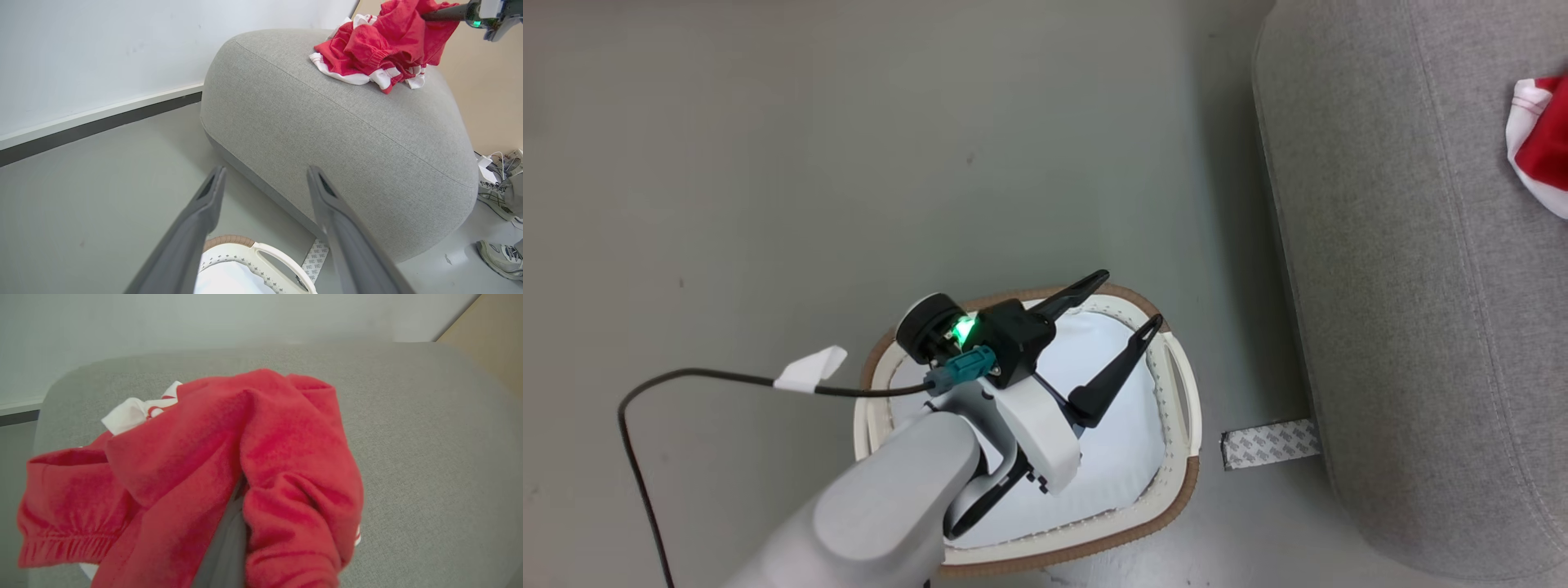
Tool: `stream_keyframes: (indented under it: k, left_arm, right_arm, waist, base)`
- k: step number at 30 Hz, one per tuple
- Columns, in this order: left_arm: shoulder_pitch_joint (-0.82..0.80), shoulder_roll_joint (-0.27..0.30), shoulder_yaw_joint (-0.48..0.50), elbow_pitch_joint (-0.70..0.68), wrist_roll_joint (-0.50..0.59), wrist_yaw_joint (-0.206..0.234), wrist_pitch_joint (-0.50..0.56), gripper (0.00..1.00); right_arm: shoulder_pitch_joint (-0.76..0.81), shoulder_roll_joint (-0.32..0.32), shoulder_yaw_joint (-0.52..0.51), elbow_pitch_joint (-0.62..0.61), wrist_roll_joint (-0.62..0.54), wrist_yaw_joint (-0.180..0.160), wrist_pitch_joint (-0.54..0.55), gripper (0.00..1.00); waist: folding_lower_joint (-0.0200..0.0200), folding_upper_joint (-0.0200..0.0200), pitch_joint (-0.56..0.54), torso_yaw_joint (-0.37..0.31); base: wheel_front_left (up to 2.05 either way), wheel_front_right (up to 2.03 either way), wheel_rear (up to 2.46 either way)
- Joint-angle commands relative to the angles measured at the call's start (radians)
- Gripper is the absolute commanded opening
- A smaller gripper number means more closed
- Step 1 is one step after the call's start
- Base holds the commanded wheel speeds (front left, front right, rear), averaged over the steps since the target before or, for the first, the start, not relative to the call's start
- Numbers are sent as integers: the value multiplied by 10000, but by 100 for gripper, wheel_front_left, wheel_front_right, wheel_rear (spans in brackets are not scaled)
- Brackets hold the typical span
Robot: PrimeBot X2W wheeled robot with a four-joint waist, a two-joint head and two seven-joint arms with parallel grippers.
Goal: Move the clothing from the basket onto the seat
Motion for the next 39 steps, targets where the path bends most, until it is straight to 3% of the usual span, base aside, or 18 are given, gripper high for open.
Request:
stream_keyframes:
  k: [1,3,4,5,6,13,24,31,39]
  left_arm:
    - [44,33,43,53,-37,26,-79,100]
    - [87,26,60,71,-71,28,-114,100]
    - [115,17,63,89,-96,37,-126,100]
    - [151,6,57,110,-121,40,-143,100]
    - [189,-6,52,131,-155,38,-167,100]
    - [689,-154,198,427,-465,94,-379,100]
    - [1727,-131,1070,506,-1002,410,-513,100]
    - [2603,210,2456,-68,-1183,927,-520,100]
    - [3894,666,4480,-930,-1017,1439,-515,100]
  right_arm:
    - [105,-132,131,-33,166,-25,96,0]
    - [153,-169,360,-39,309,-25,291,0]
    - [143,-230,469,-19,323,-25,361,30]
    - [130,-271,594,-30,337,-25,462,84]
    - [108,-298,723,-57,381,-25,531,100]
    - [332,-423,1901,-243,468,-25,1985,100]
    - [979,-977,3122,-2959,593,-25,2082,100]
    - [1431,-1028,3208,-4954,471,-25,1002,100]
    - [2857,-17,2219,-5268,-331,-25,-949,100]
  waist:
    - [-1,0,-138,-26]
    - [-1,0,-277,-67]
    - [-1,0,-353,-92]
    - [-1,0,-448,-118]
    - [-1,0,-554,-145]
    - [-1,0,-1923,-315]
    - [-1,0,-4179,-113]
    - [-1,0,-5176,330]
    - [-1,0,-5598,1002]
  base:
    - [0,0,0]
    - [0,0,0]
    - [0,0,0]
    - [0,0,0]
    - [0,0,0]
    - [0,0,0]
    - [0,0,0]
    - [0,0,0]
    - [0,0,0]
